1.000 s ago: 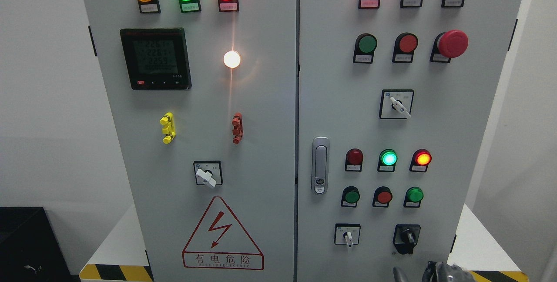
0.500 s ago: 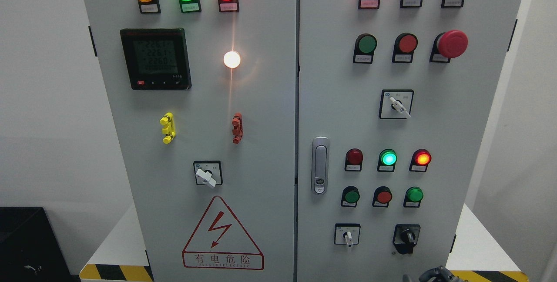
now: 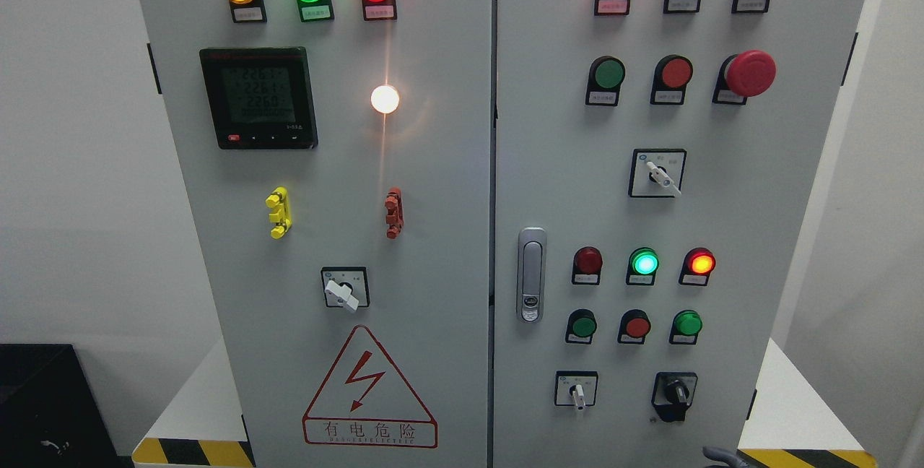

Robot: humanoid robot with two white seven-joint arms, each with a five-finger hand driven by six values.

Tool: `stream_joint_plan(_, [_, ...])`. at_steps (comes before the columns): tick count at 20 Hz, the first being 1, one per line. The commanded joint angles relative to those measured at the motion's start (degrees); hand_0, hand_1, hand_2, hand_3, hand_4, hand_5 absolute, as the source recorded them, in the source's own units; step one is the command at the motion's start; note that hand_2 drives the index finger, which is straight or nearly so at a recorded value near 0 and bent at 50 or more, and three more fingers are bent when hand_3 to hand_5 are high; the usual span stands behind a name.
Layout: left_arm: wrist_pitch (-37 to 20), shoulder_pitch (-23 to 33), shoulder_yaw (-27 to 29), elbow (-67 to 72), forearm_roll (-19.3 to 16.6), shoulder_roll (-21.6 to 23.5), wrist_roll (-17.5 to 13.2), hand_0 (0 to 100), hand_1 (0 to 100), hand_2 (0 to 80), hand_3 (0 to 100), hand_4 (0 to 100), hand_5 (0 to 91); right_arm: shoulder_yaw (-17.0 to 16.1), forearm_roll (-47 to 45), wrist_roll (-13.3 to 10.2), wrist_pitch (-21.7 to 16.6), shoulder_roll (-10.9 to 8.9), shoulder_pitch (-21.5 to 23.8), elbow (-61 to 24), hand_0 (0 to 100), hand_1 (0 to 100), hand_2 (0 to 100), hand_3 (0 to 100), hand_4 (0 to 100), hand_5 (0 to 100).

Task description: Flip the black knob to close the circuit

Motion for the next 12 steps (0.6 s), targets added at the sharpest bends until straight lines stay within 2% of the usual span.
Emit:
stream_joint_plan(1, [-0.02,1.23,0.02,-1.32,0.00,-0.01,0.00,12,56,0.0,0,0,0.0,1.43,-11.87,5.27,-2.38,0.01,2.47,-1.17,0,4,9,22,15,10])
stream_joint_plan(3, [-0.02,1.23,0.02,-1.32,0.00,0.08,0.00,12,56,0.0,0,0,0.0,1.34,-13.72,7.64,-2.47,0.01,2.91,-1.34,0,3,4,15,6,0])
stream_joint_plan(5, [-0.02,1.23,0.02,-1.32,0.00,-0.01,0.00,12,56,0.0,0,0,0.0,1.34,-15.30,8.88,-2.48,0.01,3.08,-1.34,0,1,0,8,0,0])
stream_joint_plan(12, [-0.02,1.23,0.02,-1.32,0.00,-0.01,0.00,12,56,0.0,0,0,0.0,1.34,-15.75,9.06,-2.48,0.01,3.17,-1.52,0,0,0,5,0,0])
